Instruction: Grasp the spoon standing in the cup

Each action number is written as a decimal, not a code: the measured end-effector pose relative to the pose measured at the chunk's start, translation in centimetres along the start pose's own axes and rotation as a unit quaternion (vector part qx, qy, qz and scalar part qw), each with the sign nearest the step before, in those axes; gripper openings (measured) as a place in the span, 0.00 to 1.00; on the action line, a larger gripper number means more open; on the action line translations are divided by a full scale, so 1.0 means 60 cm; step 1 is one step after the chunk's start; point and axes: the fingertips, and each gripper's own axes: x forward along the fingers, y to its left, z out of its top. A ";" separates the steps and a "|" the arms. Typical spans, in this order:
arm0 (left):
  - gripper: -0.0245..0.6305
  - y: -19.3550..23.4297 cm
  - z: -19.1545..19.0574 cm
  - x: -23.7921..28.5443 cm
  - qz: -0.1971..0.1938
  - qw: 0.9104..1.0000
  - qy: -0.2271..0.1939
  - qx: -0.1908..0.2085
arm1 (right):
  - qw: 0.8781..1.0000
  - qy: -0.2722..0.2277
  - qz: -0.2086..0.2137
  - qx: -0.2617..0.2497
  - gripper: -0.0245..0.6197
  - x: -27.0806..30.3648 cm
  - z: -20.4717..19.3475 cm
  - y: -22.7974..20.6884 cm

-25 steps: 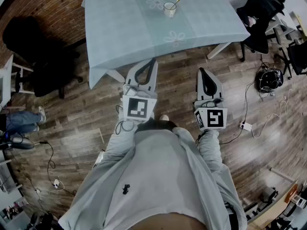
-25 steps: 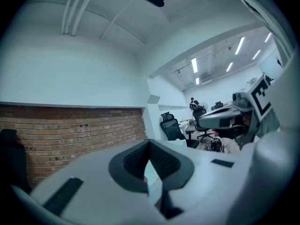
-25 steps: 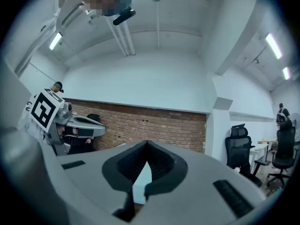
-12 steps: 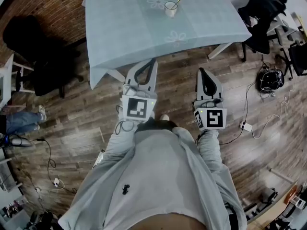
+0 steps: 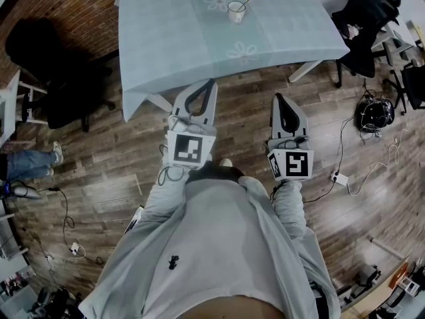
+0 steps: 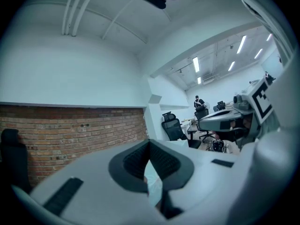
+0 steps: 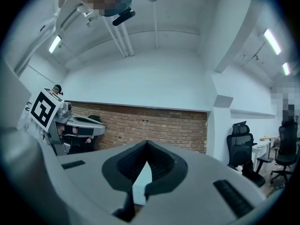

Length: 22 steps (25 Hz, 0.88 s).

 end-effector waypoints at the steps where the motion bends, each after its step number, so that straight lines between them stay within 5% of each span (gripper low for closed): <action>1: 0.06 -0.004 -0.001 0.001 0.002 1.000 0.002 0.001 | 1.000 0.000 0.002 0.002 0.06 -0.002 -0.002 -0.005; 12: 0.06 0.013 -0.022 0.050 0.016 1.000 0.005 0.001 | 1.000 0.007 0.015 0.005 0.06 0.048 -0.031 -0.037; 22: 0.06 0.139 -0.058 0.244 0.012 1.000 0.010 -0.004 | 1.000 0.010 0.008 0.009 0.06 0.264 -0.057 -0.111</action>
